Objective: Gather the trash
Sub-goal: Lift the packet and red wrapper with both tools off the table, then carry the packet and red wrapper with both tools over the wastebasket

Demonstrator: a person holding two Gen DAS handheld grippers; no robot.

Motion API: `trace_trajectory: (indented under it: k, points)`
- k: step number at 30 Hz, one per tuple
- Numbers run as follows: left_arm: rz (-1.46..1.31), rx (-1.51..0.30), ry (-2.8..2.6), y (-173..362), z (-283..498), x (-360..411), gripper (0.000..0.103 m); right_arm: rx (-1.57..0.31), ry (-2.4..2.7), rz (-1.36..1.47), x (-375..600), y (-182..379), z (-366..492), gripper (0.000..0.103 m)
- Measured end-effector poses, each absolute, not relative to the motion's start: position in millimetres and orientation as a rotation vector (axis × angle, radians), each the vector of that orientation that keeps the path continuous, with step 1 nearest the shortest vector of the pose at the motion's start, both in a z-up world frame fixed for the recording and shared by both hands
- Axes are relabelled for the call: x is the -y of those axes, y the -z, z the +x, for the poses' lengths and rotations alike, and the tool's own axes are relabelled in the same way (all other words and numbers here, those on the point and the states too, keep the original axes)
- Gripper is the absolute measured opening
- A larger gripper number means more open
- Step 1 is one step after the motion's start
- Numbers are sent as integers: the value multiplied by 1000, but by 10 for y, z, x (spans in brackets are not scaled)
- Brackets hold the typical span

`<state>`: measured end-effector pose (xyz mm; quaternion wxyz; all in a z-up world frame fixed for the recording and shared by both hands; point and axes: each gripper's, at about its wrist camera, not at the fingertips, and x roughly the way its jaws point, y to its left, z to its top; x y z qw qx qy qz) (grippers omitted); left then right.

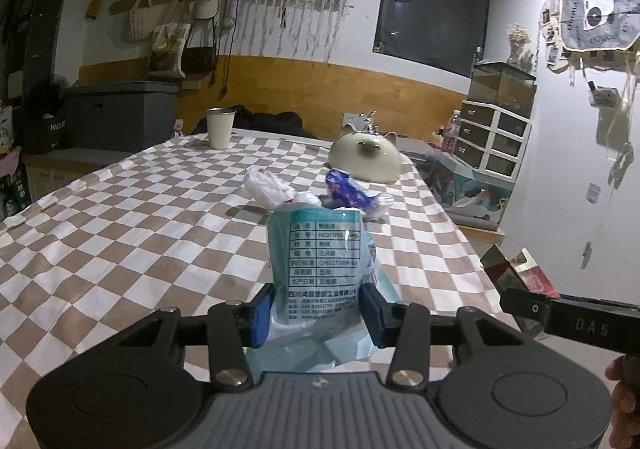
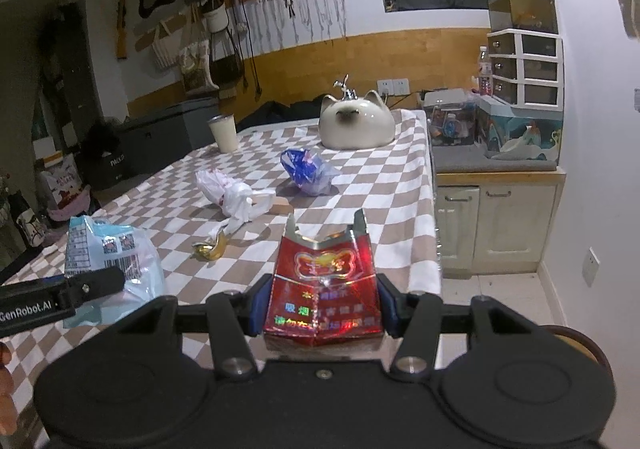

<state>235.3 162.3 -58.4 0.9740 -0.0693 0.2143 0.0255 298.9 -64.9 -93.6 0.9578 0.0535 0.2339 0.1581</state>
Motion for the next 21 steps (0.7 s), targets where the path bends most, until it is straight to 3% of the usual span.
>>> trace_trajectory:
  k: [14, 21]
  points:
    - [-229, -467, 31, 697, 2078, -1409, 43, -478, -409, 132, 818, 949, 2650, 54]
    - [-427, -565, 98, 1017, 2080, -1575, 52, -527, -467, 64, 592, 1110, 2607, 54]
